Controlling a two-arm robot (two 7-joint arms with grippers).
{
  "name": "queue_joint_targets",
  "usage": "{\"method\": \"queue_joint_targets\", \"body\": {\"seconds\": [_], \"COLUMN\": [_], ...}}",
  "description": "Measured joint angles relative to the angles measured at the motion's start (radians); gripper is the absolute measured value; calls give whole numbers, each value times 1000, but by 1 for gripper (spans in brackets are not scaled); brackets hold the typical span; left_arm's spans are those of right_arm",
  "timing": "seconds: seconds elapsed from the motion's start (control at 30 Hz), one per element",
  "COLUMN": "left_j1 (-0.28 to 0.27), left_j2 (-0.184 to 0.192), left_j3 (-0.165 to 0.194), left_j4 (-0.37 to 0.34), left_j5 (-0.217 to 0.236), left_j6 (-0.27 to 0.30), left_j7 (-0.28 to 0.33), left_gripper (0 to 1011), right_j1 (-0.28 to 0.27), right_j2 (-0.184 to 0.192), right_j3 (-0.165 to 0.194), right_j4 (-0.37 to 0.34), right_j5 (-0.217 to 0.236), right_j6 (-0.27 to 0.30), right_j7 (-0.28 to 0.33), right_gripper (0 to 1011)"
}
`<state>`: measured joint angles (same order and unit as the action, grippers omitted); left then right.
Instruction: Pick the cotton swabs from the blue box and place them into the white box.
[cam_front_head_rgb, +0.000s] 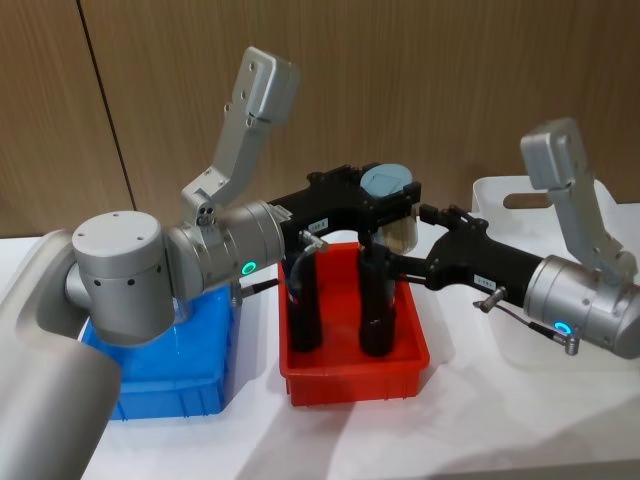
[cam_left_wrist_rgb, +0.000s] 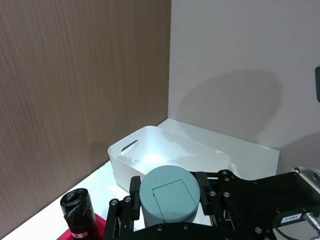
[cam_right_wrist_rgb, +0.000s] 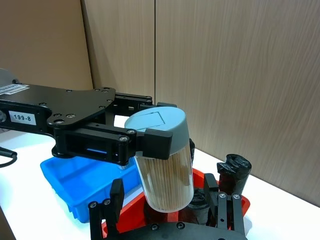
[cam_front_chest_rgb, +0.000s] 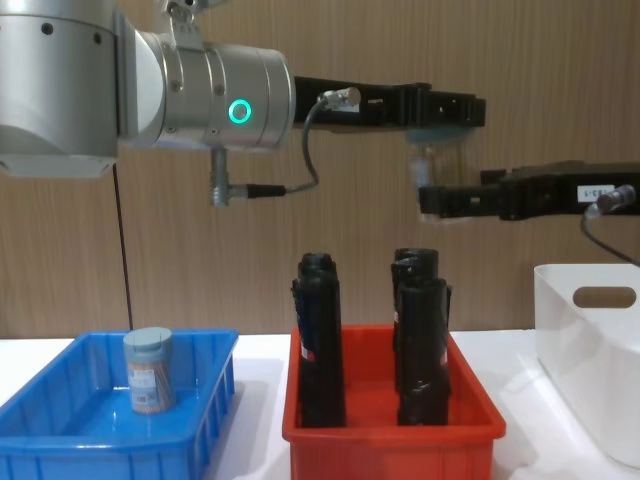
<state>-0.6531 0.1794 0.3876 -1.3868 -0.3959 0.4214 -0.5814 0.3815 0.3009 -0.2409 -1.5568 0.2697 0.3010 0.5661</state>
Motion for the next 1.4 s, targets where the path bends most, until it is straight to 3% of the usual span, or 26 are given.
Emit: {"method": "queue_joint_targets", "body": {"seconds": [0.83, 1.03, 1.27, 1.4], "left_j1": [0, 0, 0, 0], "left_j2": [0, 0, 0, 0], "left_j3": [0, 0, 0, 0], "left_j4": [0, 0, 0, 0], "left_j5": [0, 0, 0, 0], "left_j6": [0, 0, 0, 0], "left_j7": [0, 0, 0, 1], "left_gripper": [670, 670, 670, 670], "right_j1": [42, 48, 54, 56], "right_j2": [-18, -21, -23, -24], "right_j3": [-17, -21, -26, -28], "right_j4": [61, 73, 85, 89], "right_j5": [-14, -8, 0, 2], "right_j6": [-35, -42, -49, -52], "right_j7": [-6, 0, 12, 15], "right_gripper": [1002, 882, 662, 649]}}
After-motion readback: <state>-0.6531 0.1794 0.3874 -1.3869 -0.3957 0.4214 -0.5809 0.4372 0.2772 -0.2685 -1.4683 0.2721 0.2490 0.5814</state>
